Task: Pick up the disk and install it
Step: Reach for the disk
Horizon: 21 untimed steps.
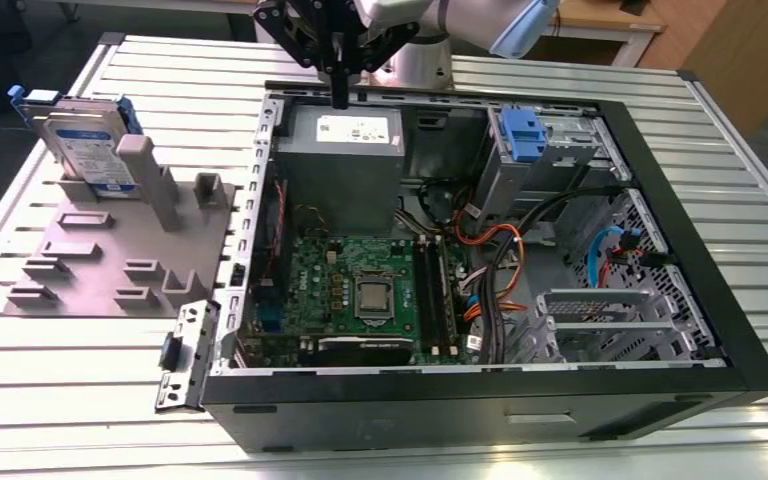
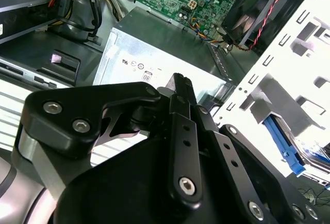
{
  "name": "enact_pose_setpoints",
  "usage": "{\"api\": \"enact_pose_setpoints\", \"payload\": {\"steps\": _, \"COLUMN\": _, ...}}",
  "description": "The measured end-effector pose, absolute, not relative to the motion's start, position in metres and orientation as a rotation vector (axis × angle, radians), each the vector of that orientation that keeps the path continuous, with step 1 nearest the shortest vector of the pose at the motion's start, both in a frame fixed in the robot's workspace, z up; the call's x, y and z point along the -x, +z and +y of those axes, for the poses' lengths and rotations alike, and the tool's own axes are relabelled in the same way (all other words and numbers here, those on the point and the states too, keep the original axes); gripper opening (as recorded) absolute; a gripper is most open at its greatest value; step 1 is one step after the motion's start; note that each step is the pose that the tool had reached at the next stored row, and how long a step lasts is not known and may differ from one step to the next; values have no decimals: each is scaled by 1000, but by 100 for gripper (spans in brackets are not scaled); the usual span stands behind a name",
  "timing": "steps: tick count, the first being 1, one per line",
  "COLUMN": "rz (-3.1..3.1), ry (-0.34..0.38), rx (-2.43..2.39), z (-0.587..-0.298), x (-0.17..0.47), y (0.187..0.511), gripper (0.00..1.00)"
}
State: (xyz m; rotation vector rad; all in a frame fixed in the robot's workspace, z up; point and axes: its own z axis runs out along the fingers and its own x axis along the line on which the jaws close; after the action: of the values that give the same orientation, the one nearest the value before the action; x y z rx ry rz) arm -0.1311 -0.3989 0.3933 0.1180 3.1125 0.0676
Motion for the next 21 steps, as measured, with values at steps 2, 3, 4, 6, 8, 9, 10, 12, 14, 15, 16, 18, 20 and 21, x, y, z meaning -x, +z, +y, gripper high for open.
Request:
{"api": "enact_pose_setpoints", "payload": {"steps": 2, "rz": 3113, "ry": 68, "rx": -118, "z": -399, "x": 131, "y": 393, "gripper": 11}}
{"api": "enact_pose_setpoints", "payload": {"steps": 3, "rz": 3113, "ry": 68, "rx": -118, "z": -399, "x": 131, "y": 393, "gripper": 11}}
{"api": "enact_pose_setpoints", "payload": {"steps": 4, "rz": 3112, "ry": 68, "rx": -118, "z": -399, "x": 131, "y": 393, "gripper": 11}}
{"api": "enact_pose_setpoints", "payload": {"steps": 6, "rz": 3112, "ry": 68, "rx": -118, "z": -399, "x": 131, "y": 393, "gripper": 11}}
{"api": "enact_pose_setpoints", "payload": {"steps": 8, "rz": 3112, "ry": 68, "rx": -118, "z": -399, "x": 131, "y": 393, "gripper": 11}}
{"api": "enact_pose_setpoints", "payload": {"steps": 9, "rz": 3112, "ry": 68, "rx": -118, "z": -399, "x": 131, "y": 393, "gripper": 11}}
{"api": "enact_pose_setpoints", "payload": {"steps": 10, "rz": 3112, "ry": 68, "rx": -118, "z": -399, "x": 132, "y": 393, "gripper": 11}}
{"api": "enact_pose_setpoints", "payload": {"steps": 12, "rz": 3113, "ry": 67, "rx": -118, "z": -399, "x": 133, "y": 393, "gripper": 11}}
{"api": "enact_pose_setpoints", "payload": {"steps": 14, "rz": 3112, "ry": 68, "rx": -118, "z": -399, "x": 137, "y": 393, "gripper": 11}}
{"api": "enact_pose_setpoints", "payload": {"steps": 15, "rz": 3113, "ry": 68, "rx": -118, "z": -399, "x": 138, "y": 393, "gripper": 11}}
{"api": "enact_pose_setpoints", "payload": {"steps": 16, "rz": 3112, "ry": 68, "rx": -118, "z": -399, "x": 139, "y": 393, "gripper": 11}}
{"api": "enact_pose_setpoints", "payload": {"steps": 18, "rz": 3112, "ry": 68, "rx": -118, "z": -399, "x": 140, "y": 393, "gripper": 11}}
{"api": "enact_pose_setpoints", "payload": {"steps": 20, "rz": 3113, "ry": 68, "rx": -118, "z": -399, "x": 141, "y": 393, "gripper": 11}}
{"api": "enact_pose_setpoints", "payload": {"steps": 21, "rz": 3112, "ry": 68, "rx": -118, "z": -399, "x": 142, "y": 393, "gripper": 11}}
